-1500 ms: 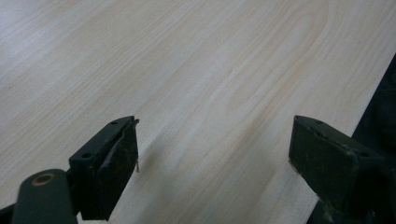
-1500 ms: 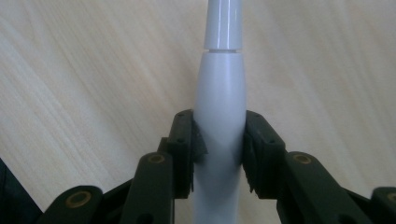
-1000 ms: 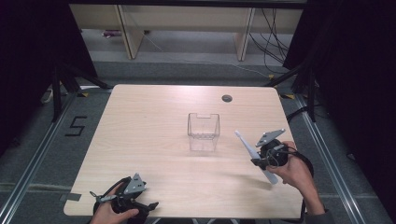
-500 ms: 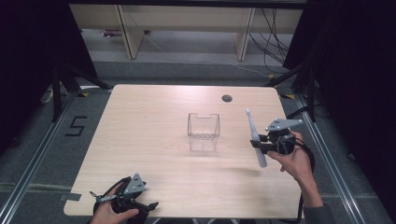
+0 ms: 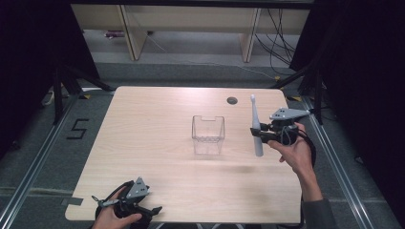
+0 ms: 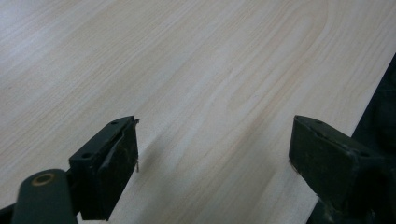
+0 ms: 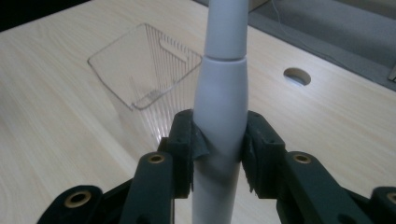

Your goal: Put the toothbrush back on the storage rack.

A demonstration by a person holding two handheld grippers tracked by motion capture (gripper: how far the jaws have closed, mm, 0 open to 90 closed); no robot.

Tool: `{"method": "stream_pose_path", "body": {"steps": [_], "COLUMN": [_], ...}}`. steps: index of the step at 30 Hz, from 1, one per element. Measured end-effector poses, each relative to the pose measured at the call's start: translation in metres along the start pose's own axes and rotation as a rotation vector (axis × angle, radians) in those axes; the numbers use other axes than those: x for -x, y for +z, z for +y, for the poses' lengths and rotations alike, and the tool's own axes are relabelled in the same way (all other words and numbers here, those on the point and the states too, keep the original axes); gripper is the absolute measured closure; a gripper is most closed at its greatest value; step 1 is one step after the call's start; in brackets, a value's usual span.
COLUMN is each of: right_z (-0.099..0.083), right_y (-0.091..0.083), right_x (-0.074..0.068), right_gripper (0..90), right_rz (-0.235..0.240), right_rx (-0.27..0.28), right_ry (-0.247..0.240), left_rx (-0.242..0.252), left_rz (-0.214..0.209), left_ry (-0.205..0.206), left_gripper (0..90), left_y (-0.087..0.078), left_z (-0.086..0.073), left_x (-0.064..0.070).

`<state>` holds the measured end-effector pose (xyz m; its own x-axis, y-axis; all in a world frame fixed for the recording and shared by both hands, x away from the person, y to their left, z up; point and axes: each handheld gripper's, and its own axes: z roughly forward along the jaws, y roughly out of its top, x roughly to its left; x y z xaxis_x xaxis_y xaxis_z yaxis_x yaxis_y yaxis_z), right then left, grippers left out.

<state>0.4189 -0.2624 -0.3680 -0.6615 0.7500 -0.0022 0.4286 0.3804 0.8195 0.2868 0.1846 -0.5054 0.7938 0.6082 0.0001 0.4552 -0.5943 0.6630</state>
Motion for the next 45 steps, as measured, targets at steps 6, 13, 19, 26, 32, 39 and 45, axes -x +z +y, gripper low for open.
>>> {"method": "stream_pose_path", "body": {"steps": [6, 13, 19, 26, 32, 39, 45], "right_z": [0.009, 0.019, 0.032, 0.050, 0.064, 0.077, 0.086], "right_y": [0.009, 0.017, 0.021, 0.022, 0.028, 0.035, 0.047], "right_x": [0.000, -0.002, -0.007, -0.019, -0.028, -0.039, -0.046], "right_gripper": [66.9, 66.9, 66.9, 66.9, 66.9, 66.9, 66.9], "right_rz": [-0.002, 0.015, 0.042, 0.063, 0.102, 0.136, 0.144], "right_rx": [0.079, 0.105, 0.117, 0.125, 0.142, 0.147, 0.146], "right_ry": [0.026, 0.009, -0.007, -0.019, -0.045, -0.030, -0.051], "left_rx": [-0.002, 0.000, -0.001, 0.001, 0.001, 0.001, 0.001], "left_rz": [0.000, -0.002, -0.003, -0.004, -0.003, -0.003, -0.004], "left_ry": [-0.001, -0.001, 0.000, -0.001, -0.001, 0.000, 0.000], "left_gripper": [15.1, 15.1, 15.1, 15.1, 15.1, 15.1, 15.1], "left_y": [0.000, 0.000, 0.000, 0.000, 0.000, 0.000, -0.001], "left_z": [0.000, 0.000, 0.000, 0.000, 0.000, 0.000, 0.000], "left_x": [0.000, 0.000, 0.000, 0.000, 0.000, 0.000, 0.000]}}
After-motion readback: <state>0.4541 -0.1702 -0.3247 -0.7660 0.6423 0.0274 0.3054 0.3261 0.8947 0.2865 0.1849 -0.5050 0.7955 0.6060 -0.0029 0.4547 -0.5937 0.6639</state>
